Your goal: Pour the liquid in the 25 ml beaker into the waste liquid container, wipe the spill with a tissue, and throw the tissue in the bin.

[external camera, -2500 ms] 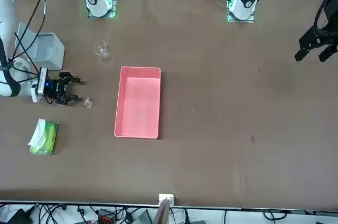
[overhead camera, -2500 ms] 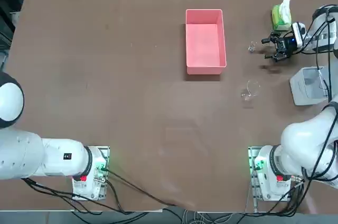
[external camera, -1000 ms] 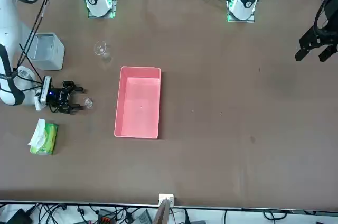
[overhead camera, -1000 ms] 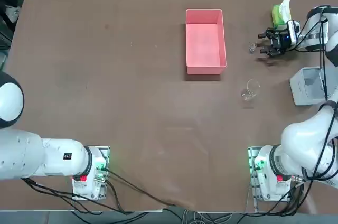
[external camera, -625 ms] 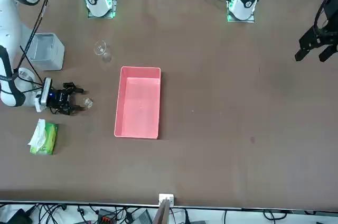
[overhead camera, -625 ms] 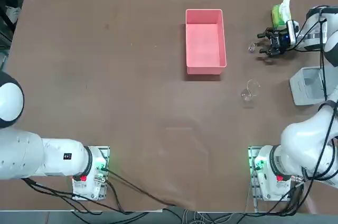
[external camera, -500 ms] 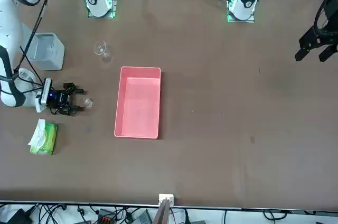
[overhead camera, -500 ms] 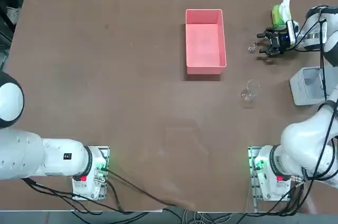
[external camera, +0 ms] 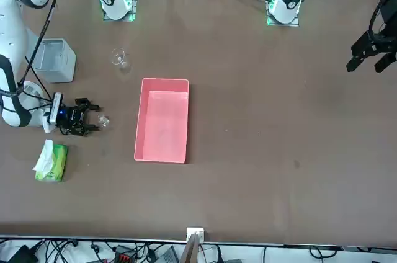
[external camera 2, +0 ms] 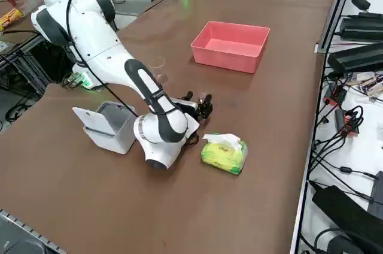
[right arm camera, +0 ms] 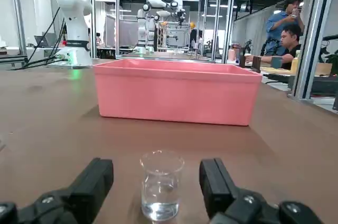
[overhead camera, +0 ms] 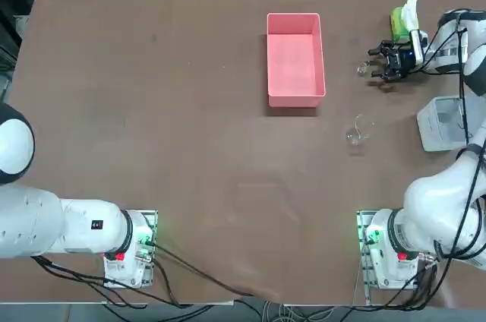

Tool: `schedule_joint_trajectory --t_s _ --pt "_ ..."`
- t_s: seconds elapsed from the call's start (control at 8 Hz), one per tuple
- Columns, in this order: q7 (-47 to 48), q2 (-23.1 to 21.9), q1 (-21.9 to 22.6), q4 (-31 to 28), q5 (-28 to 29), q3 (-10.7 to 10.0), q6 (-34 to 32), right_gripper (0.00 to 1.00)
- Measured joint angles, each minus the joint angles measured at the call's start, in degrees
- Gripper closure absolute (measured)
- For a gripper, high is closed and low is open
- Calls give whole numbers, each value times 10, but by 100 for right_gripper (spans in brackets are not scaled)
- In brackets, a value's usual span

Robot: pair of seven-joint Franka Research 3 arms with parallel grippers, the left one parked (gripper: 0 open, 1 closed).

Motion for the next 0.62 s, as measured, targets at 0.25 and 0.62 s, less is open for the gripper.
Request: schedule_joint_trajectory --t_s 0.25,0.62 --pt "0 0 5 2 0 0 1 0" --pt "0 0 12 5 0 -1 4 0"
